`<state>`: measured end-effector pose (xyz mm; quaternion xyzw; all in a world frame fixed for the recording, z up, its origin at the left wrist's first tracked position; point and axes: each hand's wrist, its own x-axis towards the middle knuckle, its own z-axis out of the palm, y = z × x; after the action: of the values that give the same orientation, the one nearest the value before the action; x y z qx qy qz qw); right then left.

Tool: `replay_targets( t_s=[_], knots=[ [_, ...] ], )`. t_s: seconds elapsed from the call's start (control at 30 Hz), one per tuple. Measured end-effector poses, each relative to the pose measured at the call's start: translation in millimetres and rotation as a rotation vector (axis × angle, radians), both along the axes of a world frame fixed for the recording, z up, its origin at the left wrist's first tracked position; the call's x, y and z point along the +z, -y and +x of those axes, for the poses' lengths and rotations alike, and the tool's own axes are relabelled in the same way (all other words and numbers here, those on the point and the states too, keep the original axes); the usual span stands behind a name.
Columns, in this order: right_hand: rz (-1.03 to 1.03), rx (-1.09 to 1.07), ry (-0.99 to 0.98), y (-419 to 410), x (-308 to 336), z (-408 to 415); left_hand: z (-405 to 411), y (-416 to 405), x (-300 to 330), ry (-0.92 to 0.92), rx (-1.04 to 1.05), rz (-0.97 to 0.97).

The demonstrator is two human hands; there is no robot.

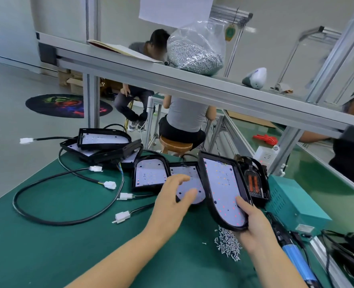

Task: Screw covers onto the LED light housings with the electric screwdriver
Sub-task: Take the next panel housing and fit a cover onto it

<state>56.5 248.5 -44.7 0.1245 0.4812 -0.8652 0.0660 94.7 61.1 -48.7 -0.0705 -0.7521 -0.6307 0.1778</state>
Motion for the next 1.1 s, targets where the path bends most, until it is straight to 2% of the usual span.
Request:
replay_targets(
  t_s=[0.13,0.2,0.27,0.33,0.43,0.53,0.67,0.97,1.1],
  knots=[
    [0.059,0.086,-0.017,-6.6,-5.8,22.5,-34.4,4.1,2.2,0.478,-0.132,0.434],
    [0.082,0.135,-0.04,-9.0,-7.5,33.1,-52.8,7.0,7.1,0.625,-0.246,0.7],
    [0.114,0.198,-0.047,-11.3,-8.4,42.8,-65.6,11.3,14.9,0.748,-0.368,0.883],
    [0.137,0.269,-0.047,-14.2,-8.9,50.2,-74.8,13.7,25.0,0.8,-0.462,0.906],
    [0.153,0.375,-0.031,-19.0,-6.4,58.3,-86.6,16.9,34.5,0.72,-0.436,0.956],
    [0.175,0.482,-0.022,-22.3,-3.3,62.8,-90.1,21.3,38.9,0.67,-0.37,0.794],
    [0.212,0.512,-0.018,-17.0,-4.5,61.4,-93.6,31.1,33.2,0.577,-0.256,0.603],
    [0.313,0.349,-0.046,0.9,-15.8,56.8,-66.4,61.2,35.2,0.359,-0.097,0.361],
    [0.33,0.28,-0.016,9.8,-21.0,53.2,-47.6,74.0,31.8,0.314,-0.002,0.174]
  ],
)
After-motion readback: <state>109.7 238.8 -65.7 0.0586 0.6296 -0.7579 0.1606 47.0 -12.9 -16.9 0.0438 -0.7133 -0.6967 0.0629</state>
